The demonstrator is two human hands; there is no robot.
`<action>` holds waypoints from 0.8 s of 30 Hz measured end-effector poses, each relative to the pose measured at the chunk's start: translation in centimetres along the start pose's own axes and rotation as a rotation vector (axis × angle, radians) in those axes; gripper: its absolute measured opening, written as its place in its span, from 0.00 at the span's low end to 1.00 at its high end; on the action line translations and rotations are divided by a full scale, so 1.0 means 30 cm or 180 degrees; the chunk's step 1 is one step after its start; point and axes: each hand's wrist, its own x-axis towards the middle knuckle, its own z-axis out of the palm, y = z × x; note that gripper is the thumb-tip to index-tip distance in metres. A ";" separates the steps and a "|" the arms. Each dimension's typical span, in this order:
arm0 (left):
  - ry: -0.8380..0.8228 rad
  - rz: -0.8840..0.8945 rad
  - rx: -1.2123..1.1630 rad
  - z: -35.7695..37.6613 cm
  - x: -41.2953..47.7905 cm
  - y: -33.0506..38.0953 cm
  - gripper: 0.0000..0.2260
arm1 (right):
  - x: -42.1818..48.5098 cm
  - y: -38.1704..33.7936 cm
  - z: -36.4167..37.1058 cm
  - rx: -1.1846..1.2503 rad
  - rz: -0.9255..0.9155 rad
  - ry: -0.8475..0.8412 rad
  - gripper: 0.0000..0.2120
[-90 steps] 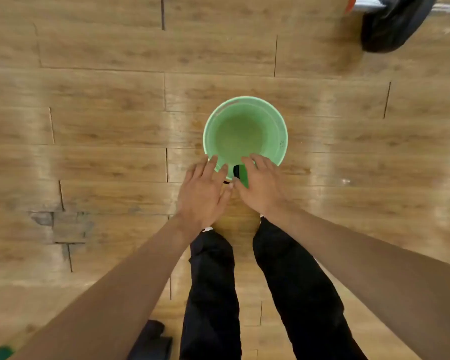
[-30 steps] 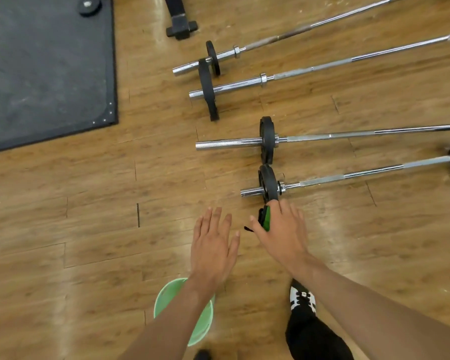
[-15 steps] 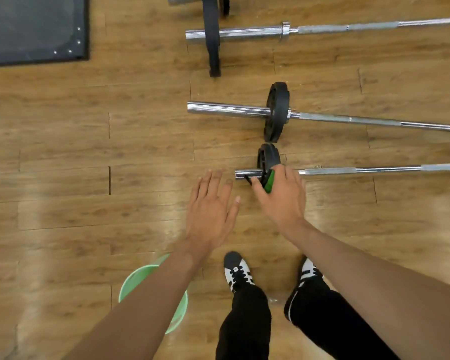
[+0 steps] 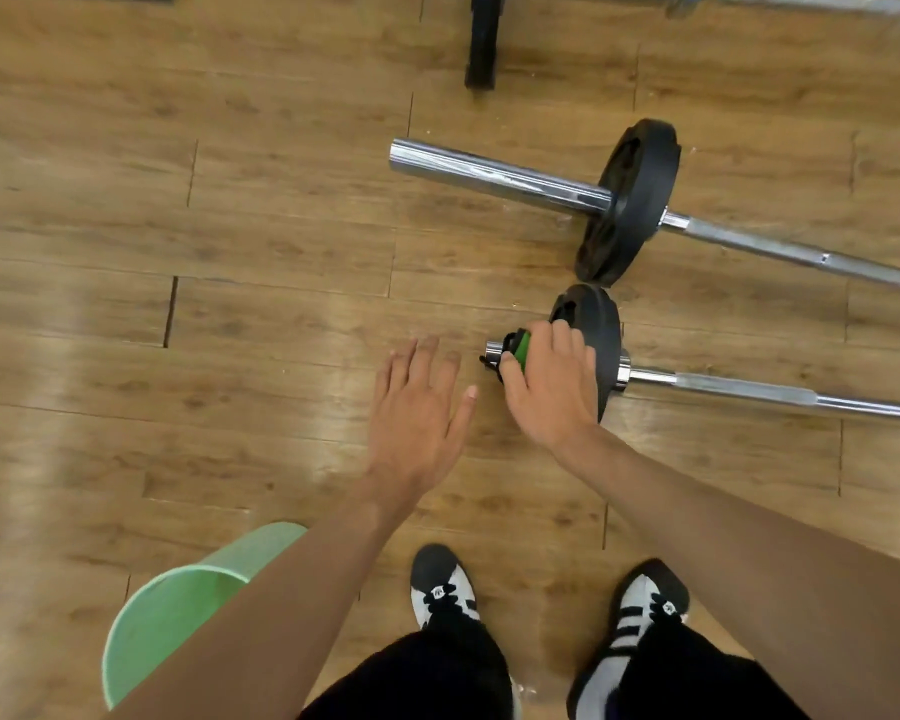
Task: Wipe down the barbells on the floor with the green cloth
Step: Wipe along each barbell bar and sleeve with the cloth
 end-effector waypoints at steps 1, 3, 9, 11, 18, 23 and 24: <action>-0.0049 0.0062 0.0060 0.037 0.026 -0.018 0.29 | 0.031 0.015 0.032 -0.0076 0.0009 -0.0024 0.19; -0.0148 0.0175 0.0139 0.104 0.074 -0.053 0.31 | 0.082 0.030 0.094 -0.0282 -0.0016 -0.0071 0.18; -0.0184 0.0860 0.0387 0.210 0.265 -0.167 0.35 | 0.162 0.074 0.254 -0.0589 0.0086 -0.0227 0.24; -0.0095 0.1113 0.0561 0.209 0.323 -0.201 0.34 | 0.170 0.099 0.292 -0.0637 0.0089 -0.0126 0.25; -0.0351 0.1786 0.1016 0.214 0.426 -0.236 0.33 | 0.137 0.125 0.402 -0.0123 -0.0045 0.0822 0.35; -0.0272 0.2092 0.0997 0.210 0.498 -0.173 0.31 | 0.130 0.127 0.476 -0.0150 -0.0014 0.0891 0.29; -0.0221 0.2095 0.0899 0.202 0.501 -0.155 0.31 | 0.138 0.126 0.484 -0.0132 -0.0024 0.0872 0.29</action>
